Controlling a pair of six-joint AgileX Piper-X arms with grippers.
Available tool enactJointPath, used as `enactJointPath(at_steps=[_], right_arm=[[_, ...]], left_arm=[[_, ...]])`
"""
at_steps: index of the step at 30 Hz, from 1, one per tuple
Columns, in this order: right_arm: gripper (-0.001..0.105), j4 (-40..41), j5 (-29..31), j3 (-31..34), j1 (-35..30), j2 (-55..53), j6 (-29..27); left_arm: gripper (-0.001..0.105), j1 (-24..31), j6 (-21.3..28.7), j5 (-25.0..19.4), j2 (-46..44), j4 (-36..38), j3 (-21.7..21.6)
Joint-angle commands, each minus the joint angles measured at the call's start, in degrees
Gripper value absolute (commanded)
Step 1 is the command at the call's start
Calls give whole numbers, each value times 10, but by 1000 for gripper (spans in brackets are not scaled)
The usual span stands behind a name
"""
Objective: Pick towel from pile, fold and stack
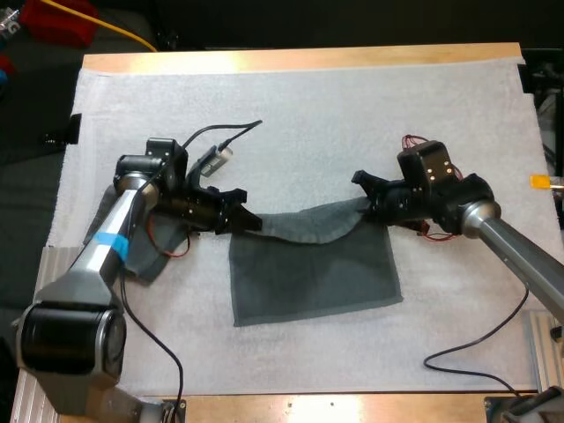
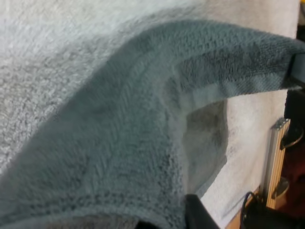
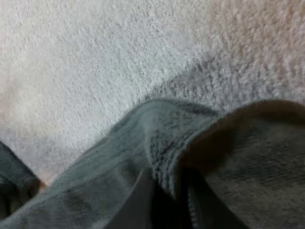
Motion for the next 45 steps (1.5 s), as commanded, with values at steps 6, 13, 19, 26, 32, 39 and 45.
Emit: enactJointPath(at_steps=[6,13,19,26,32,39,45], right_arm=[[1,-14,-14,-1,-3,22,22],[1,-34,-8,-1,-3,29,23],[1,-67,2,-1,-3,29,51],[30,-111,3,-1,-3,29,73],[60,-172,-11,-1,-3,29,73],[61,-210,-13,-1,-3,29,79],[61,-211,-9,-1,-4,29,86]], left_arm=[[0,-1,-34,27,25,-25,-2],[0,-1,-71,27,35,-60,-2],[4,-1,-102,32,35,-95,-2],[75,1,-130,42,35,-112,-3],[66,14,-141,85,35,-132,-3],[66,48,-179,145,35,-148,-3],[66,75,-205,156,35,-157,-3]])
